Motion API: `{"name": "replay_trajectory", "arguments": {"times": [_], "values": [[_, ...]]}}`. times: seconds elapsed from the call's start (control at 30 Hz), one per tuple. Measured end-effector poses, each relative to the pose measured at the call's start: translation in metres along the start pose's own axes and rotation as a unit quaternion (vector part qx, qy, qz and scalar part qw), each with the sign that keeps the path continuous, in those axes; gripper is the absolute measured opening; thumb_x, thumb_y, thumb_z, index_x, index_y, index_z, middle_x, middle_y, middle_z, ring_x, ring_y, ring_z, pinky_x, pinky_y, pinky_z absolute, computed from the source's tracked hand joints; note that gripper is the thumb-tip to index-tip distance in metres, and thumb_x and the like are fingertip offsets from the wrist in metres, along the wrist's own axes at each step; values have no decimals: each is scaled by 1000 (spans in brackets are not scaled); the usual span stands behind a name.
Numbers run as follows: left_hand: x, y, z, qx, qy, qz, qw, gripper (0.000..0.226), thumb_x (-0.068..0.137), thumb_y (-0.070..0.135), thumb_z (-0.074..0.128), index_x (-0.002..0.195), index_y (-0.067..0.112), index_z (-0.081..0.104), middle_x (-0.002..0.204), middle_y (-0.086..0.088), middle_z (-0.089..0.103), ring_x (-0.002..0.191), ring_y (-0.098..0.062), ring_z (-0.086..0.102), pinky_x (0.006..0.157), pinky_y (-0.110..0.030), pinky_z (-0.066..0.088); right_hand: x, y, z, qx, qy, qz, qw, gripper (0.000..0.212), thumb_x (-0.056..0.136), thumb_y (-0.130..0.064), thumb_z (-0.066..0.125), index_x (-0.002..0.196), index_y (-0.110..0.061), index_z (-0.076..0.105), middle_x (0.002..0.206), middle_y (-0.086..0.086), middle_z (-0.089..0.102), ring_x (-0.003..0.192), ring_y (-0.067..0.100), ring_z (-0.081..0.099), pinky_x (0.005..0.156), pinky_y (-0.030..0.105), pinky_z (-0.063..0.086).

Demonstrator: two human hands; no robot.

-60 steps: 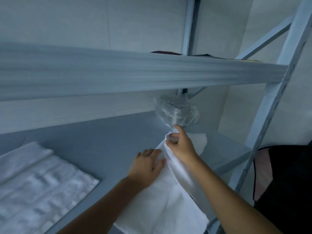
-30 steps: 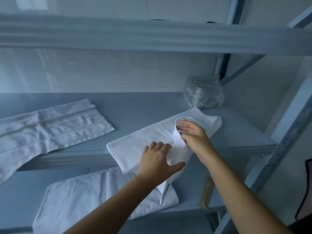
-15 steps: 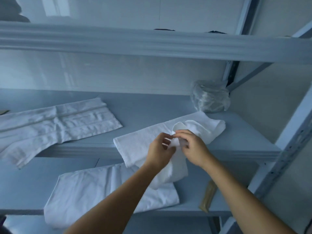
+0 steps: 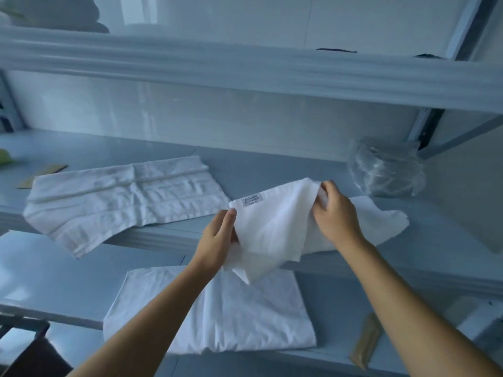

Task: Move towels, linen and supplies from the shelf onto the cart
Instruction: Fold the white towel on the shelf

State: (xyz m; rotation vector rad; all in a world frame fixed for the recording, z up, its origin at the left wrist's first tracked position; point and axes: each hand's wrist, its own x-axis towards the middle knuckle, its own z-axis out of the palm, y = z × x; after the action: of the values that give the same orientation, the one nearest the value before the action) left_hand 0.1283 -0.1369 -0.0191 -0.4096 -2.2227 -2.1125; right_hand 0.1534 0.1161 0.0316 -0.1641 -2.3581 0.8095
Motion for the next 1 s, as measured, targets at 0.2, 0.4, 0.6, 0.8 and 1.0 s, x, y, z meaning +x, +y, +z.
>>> {"name": "replay_trajectory", "arguments": {"times": [0.2,0.4,0.6,0.8,1.0], "values": [[-9,-11,-8,11,-54,26,998,51,92,36,64,136,28,39,96,1,75,97,-16,69,90,-31,50,1,-17,52,-109,-256,-91,956,63,78,-15,61,139,-27,50,135,-3,55,126,19,48,106,29,36],[-19,-27,-29,-51,52,-18,997,31,97,8,50,123,24,52,95,-4,73,82,-17,69,67,-16,48,-10,-45,84,-94,-244,-154,953,28,75,-55,60,80,-28,68,86,-9,69,86,14,61,80,30,48],[-30,-44,-41,22,77,0,997,35,85,8,59,111,31,54,100,4,67,89,-10,65,74,-22,52,-24,-43,103,-90,-211,-226,947,9,91,-29,55,83,-25,57,83,-8,55,79,13,54,69,34,47],[-40,-53,-37,-26,9,-33,999,54,78,17,70,123,38,47,101,-6,66,83,-21,70,73,-33,57,-34,-40,97,-112,-161,-223,955,28,93,-41,56,76,-22,46,63,-6,51,63,18,50,56,34,39],[-18,-30,-46,-18,15,22,999,62,83,22,78,132,40,45,104,1,63,96,-10,67,75,-29,57,0,-66,84,-29,-73,-166,983,28,97,-38,55,77,-22,43,57,-4,45,56,16,44,55,35,38]]}}
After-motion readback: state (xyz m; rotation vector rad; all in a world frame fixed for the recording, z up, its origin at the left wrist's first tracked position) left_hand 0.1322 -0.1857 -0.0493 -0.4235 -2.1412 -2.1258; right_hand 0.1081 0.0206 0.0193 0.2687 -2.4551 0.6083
